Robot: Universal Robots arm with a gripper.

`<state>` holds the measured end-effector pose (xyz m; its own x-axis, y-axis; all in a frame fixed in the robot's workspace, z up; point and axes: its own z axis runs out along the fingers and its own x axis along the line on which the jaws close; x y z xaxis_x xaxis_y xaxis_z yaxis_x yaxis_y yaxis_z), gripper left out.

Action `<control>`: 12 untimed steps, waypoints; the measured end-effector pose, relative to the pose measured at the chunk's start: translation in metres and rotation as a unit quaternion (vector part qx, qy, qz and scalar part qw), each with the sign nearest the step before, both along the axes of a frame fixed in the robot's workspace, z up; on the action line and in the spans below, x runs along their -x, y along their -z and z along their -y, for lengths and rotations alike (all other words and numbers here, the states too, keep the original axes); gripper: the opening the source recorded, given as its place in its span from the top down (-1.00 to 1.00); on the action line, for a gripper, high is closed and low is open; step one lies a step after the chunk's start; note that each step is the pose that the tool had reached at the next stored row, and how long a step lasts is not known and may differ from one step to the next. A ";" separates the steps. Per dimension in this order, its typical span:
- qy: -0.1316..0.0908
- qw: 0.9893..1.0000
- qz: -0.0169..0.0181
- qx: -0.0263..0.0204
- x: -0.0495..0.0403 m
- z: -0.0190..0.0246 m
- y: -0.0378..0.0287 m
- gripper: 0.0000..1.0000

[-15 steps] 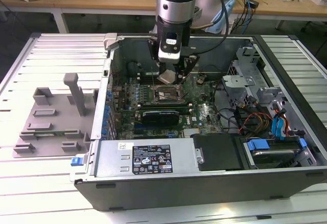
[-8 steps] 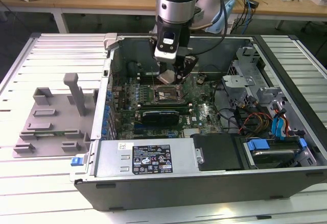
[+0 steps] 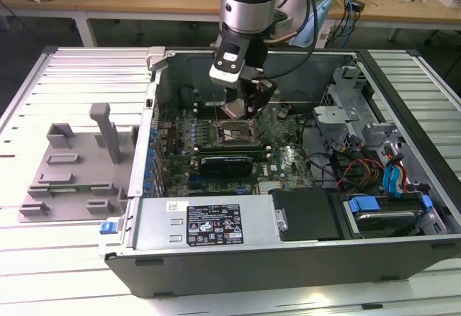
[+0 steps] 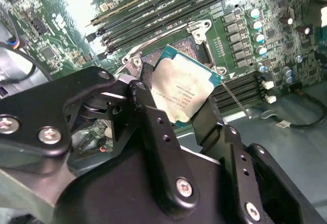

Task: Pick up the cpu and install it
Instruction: 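Place the cpu into insertion slot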

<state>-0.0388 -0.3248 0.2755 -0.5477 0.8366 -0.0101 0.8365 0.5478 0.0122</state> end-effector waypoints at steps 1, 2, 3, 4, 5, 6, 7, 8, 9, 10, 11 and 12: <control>0.015 1.000 0.000 0.000 0.0000 0.0000 0.0001 -0.09; 0.027 1.000 0.000 0.000 0.0000 0.0000 0.0002 -0.09; 0.038 0.999 0.000 0.000 0.0000 0.0000 0.0003 -0.09; 0.053 0.999 0.000 0.000 0.0000 0.0000 0.0004 -0.09; 0.064 0.998 0.000 0.000 0.0000 0.0000 0.0005 -0.09; 0.071 0.997 0.000 0.000 0.0000 0.0000 0.0005 -0.09; 0.079 0.997 0.000 0.000 0.0000 0.0000 0.0005 -0.09; 0.086 0.996 0.000 0.000 0.0000 0.0000 0.0006 -0.09; 0.104 0.995 0.000 0.000 0.0000 0.0000 0.0007 -0.09; 0.119 0.993 0.000 0.000 0.0000 0.0000 0.0008 -0.09; 0.134 0.991 0.000 0.000 0.0000 0.0000 0.0009 -0.09; 0.156 0.988 0.000 0.000 0.0000 0.0000 0.0011 -0.09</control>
